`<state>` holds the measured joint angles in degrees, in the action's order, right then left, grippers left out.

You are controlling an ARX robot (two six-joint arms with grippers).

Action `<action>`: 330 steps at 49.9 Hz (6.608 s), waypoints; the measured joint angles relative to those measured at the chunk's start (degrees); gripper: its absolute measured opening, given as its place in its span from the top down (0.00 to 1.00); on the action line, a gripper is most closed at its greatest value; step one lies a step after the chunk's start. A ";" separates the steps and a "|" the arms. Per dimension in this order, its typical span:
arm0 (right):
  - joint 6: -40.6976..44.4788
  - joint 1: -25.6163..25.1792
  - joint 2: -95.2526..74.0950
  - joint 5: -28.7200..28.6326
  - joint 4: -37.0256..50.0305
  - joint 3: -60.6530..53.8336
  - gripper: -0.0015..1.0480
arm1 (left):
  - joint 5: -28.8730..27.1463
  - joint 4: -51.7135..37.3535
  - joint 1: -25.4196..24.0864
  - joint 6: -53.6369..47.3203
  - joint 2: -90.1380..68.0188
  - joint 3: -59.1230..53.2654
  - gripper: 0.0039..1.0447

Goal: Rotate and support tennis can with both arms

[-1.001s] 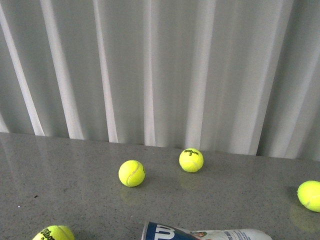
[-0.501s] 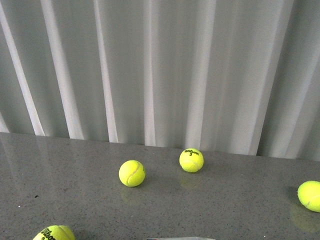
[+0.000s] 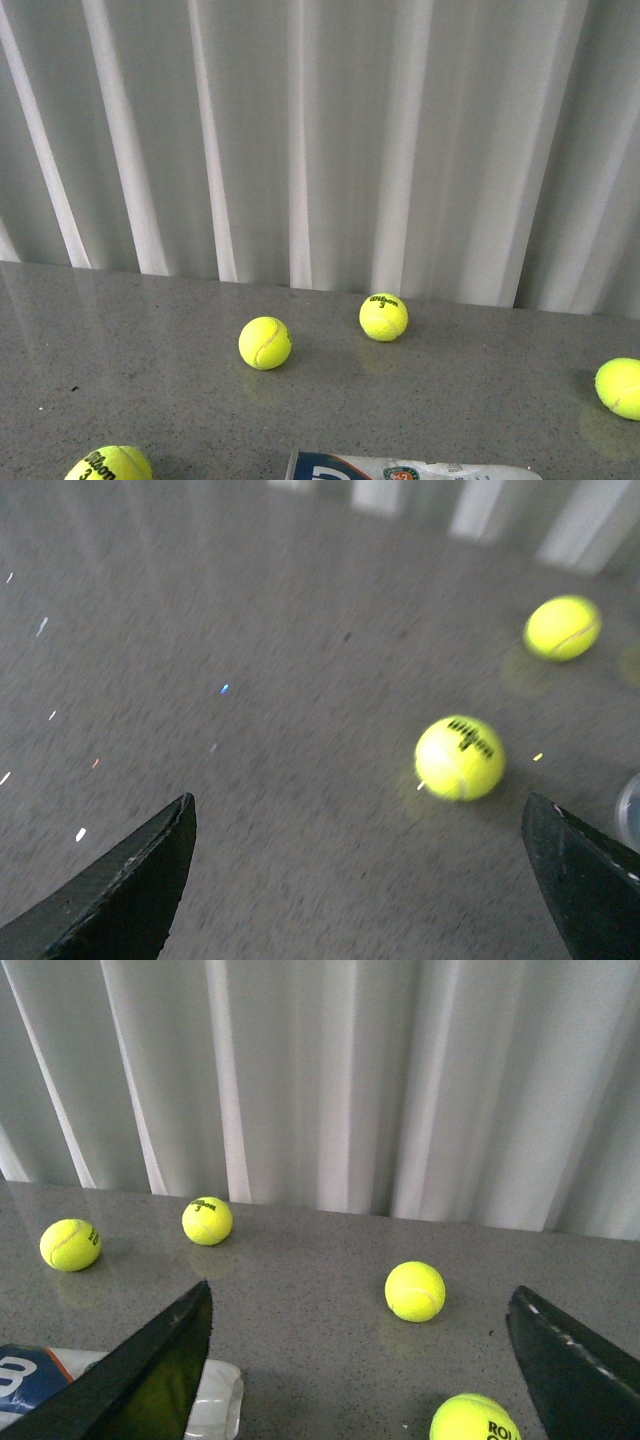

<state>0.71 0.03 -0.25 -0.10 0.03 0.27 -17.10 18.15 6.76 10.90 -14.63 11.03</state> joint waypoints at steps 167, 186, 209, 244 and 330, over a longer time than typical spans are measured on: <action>-0.09 0.00 0.04 0.00 0.00 0.00 0.07 | 20.02 32.06 27.43 -28.55 -86.25 84.11 0.97; -0.09 0.00 0.04 -0.02 0.00 0.00 0.07 | 19.61 36.20 36.26 -35.95 -88.91 84.96 0.97; -0.09 0.00 0.04 -0.02 0.00 0.00 0.07 | 16.52 33.22 43.39 -38.40 -92.45 83.01 0.97; -0.09 0.00 0.04 -0.02 0.00 0.00 0.07 | 13.62 32.17 43.98 -42.77 -96.74 83.12 0.60; -0.09 0.00 0.04 0.00 0.00 0.00 0.07 | 16.92 -36.65 -5.88 -11.19 -24.20 8.46 0.92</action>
<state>0.62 0.03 -0.21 -0.10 0.03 0.27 -0.19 -18.50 0.89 -0.30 -38.83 19.49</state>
